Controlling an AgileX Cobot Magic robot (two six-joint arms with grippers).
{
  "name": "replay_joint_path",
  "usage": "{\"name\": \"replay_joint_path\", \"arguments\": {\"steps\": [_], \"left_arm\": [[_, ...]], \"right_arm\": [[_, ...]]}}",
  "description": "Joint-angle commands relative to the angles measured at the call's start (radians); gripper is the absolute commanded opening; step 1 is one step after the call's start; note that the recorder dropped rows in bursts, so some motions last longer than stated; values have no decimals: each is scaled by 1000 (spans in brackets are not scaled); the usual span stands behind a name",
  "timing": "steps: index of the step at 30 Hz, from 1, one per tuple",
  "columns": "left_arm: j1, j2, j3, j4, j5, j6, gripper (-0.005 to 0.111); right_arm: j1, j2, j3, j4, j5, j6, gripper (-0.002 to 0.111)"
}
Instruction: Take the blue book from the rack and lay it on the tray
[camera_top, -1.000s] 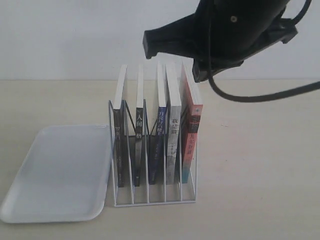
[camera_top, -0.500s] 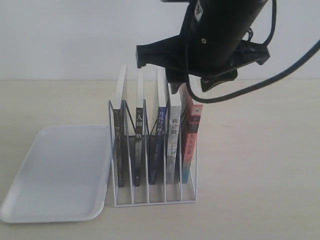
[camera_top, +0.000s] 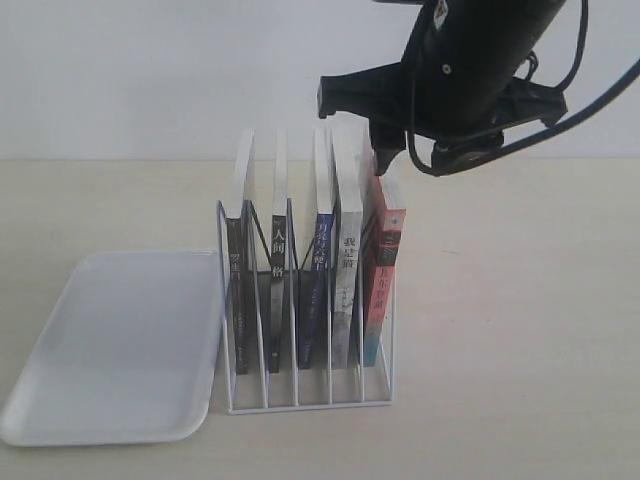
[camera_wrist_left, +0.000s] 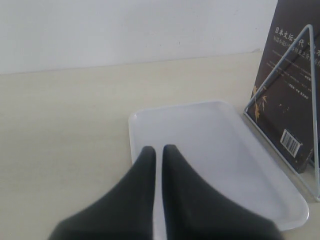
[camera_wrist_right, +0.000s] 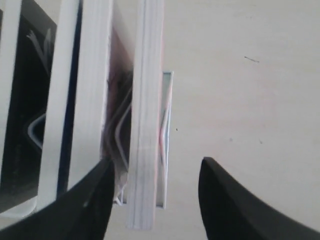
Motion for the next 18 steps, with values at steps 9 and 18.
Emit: {"name": "replay_joint_path", "arguments": {"steps": [9, 18], "left_arm": [[4, -3, 3, 1, -2, -7, 5], [4, -3, 3, 1, -2, -7, 5]], "right_arm": [[-8, 51, -7, 5, -40, -37, 50], [-12, 62, -7, -17, -49, -38, 50]]}}
